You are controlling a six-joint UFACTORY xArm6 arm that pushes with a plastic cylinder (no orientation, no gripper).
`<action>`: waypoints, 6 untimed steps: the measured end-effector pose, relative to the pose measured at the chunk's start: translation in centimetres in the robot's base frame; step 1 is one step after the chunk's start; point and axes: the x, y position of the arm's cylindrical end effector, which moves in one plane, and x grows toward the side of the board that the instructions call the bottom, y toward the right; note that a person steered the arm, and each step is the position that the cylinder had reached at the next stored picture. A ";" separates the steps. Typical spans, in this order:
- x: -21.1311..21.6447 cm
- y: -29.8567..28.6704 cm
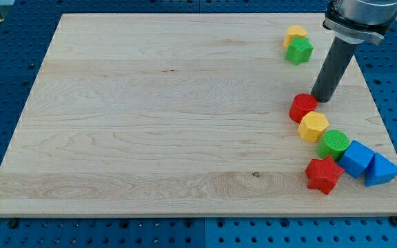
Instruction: Slide the red circle and yellow hexagon towards the bottom side of the board
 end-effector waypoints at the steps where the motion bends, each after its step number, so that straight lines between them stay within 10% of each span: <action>1: -0.4 -1.3; 6: 2.0 -3.8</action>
